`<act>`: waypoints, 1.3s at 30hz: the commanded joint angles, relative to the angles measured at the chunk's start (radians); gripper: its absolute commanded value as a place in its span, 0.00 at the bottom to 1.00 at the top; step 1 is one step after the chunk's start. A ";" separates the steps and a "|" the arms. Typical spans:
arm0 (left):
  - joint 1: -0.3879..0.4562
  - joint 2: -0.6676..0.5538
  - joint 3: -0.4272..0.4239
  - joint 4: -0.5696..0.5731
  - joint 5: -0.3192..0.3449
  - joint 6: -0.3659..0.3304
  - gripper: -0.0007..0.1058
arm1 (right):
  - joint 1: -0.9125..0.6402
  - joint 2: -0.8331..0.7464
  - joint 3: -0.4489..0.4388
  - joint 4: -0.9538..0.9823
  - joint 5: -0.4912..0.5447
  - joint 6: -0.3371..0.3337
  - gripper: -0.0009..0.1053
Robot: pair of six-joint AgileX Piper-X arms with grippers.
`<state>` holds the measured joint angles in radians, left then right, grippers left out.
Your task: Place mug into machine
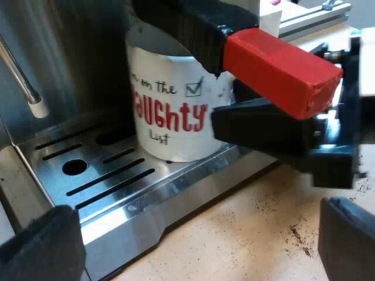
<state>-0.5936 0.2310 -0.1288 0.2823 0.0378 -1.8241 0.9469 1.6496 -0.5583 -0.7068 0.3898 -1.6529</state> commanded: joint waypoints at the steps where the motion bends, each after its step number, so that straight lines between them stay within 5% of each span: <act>1: -0.005 0.001 -0.001 -0.018 0.004 -0.011 0.77 | -0.005 0.019 -0.035 -0.017 0.015 -0.012 0.47; 5: -0.005 0.001 -0.001 -0.018 0.004 -0.017 0.77 | -0.005 0.061 -0.079 -0.015 0.024 -0.008 0.38; 18: -0.005 0.001 -0.001 -0.018 0.004 -0.019 0.77 | 0.000 0.108 -0.166 -0.004 0.090 -0.004 0.38; 30: -0.005 0.001 -0.012 -0.027 -0.038 0.000 0.77 | 0.072 -0.077 -0.158 0.404 0.220 -0.004 0.38; 39: -0.005 0.001 -0.143 0.059 -0.050 0.053 0.77 | 0.075 -0.303 -0.075 0.623 0.220 -0.002 0.37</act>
<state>-0.5936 0.2310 -0.2526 0.3383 0.0000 -1.7725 1.0222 1.3659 -0.6318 -0.0982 0.5989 -1.6529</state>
